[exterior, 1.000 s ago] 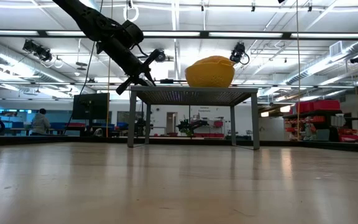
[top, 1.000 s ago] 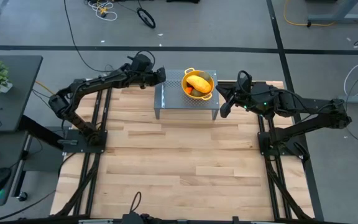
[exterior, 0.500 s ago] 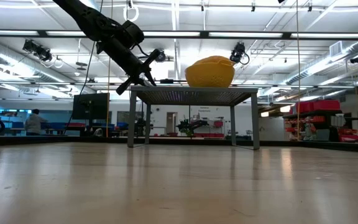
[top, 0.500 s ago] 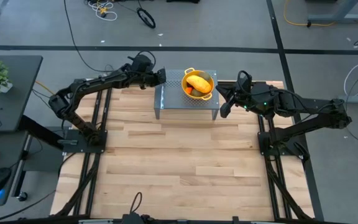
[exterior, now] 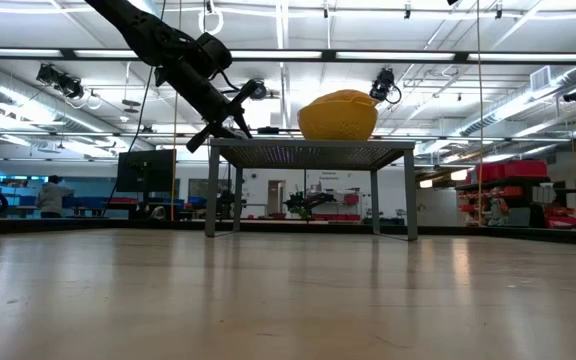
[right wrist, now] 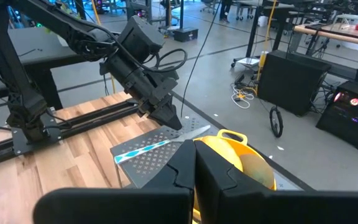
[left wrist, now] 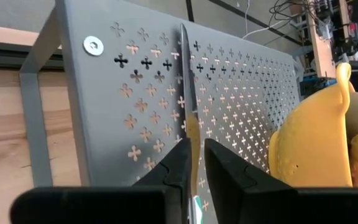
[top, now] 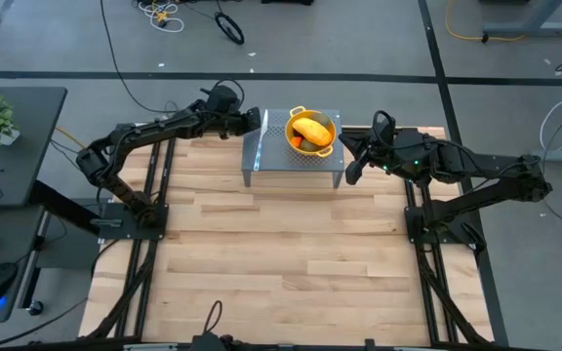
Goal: Pick & Place Fruit
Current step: Return to Home Position
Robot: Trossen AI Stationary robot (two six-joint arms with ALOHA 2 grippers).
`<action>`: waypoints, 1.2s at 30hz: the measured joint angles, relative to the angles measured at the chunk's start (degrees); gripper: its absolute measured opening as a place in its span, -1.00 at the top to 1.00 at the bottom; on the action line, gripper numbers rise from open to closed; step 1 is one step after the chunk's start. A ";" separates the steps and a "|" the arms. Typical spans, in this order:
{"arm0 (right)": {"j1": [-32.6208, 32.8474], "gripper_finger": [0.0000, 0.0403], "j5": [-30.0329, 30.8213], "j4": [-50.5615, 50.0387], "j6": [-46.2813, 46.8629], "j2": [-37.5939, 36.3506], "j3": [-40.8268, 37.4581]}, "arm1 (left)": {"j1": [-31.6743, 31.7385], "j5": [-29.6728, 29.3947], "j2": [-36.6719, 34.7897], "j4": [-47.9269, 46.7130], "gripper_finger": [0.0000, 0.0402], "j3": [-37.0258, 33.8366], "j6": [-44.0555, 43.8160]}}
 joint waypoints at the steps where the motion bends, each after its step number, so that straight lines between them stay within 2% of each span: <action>1: -0.02 0.97 0.00 0.00 0.00 0.01 0.00 | 0.00 -0.20 0.00 0.00 0.73 0.00 0.00; 9: -0.02 0.97 0.00 0.00 0.02 0.01 0.00 | 0.04 -1.46 0.00 -0.03 0.69 0.00 -0.44; 17: -0.02 0.97 0.00 0.02 0.02 0.01 0.00 | 0.04 -1.14 0.00 0.02 0.44 0.00 -0.32; 23: -0.02 0.97 -0.02 0.39 0.01 0.00 0.00 | 0.02 -1.57 -2.04 1.06 0.32 0.00 4.87; 30: -0.02 0.97 -0.02 0.44 -0.15 0.01 0.00 | 0.04 -4.94 -8.02 1.57 0.33 0.04 9.29; 36: -0.01 0.97 -0.02 0.60 -1.26 0.01 0.00 | -0.32 -3.79 -13.30 1.47 0.41 0.04 14.41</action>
